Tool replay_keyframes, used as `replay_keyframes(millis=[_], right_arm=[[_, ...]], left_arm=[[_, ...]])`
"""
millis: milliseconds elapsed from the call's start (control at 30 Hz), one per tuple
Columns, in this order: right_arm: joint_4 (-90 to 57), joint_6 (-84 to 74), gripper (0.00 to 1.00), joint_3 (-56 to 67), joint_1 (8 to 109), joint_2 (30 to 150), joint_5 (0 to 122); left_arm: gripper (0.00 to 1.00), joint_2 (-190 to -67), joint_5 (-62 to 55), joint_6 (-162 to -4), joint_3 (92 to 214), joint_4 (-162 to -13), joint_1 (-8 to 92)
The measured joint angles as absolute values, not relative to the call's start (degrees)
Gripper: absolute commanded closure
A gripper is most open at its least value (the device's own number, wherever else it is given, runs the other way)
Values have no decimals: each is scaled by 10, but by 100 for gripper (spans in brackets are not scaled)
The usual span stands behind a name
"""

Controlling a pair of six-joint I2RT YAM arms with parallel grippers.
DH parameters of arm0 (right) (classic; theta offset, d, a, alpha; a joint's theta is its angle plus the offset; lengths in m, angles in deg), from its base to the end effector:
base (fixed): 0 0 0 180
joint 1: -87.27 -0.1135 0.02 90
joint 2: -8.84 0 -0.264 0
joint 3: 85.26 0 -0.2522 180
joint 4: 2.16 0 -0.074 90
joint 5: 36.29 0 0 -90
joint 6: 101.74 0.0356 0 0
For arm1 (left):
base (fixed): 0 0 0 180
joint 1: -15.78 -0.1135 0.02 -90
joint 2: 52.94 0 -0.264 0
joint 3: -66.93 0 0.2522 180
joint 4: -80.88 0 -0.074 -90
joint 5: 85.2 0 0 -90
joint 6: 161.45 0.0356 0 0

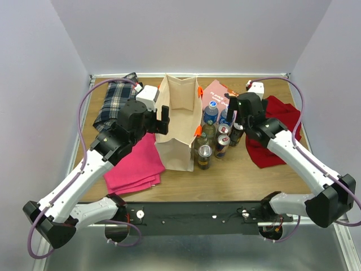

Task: Take the beverage out of the canvas bag
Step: Place the drink at the center of the board, then reset both arms

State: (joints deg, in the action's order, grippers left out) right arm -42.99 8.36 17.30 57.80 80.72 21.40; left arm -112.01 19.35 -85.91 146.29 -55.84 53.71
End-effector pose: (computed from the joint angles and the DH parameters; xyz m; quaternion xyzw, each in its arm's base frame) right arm 0.2478 0.1182 0.3287 0.0578 0.8606 -0.0393 0.5044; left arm 0.1796 -0.1286 0.3851 0.0998 0.8241 -0.1470 0.5379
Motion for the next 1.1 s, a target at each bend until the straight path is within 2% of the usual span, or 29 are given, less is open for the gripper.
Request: replay_keyframes(millis=[133, 667, 1100], right_arm=[[-430, 81, 0, 164, 599, 806, 232], [-421, 62, 0, 103, 836, 826, 431], [-398, 76, 0, 107, 994, 858, 569]], left_arm=[[1, -1120, 185, -845, 1488, -556, 537], [1, -1188, 151, -799, 1571, -518, 524], [1, -1251, 22, -803, 1574, -532, 297]])
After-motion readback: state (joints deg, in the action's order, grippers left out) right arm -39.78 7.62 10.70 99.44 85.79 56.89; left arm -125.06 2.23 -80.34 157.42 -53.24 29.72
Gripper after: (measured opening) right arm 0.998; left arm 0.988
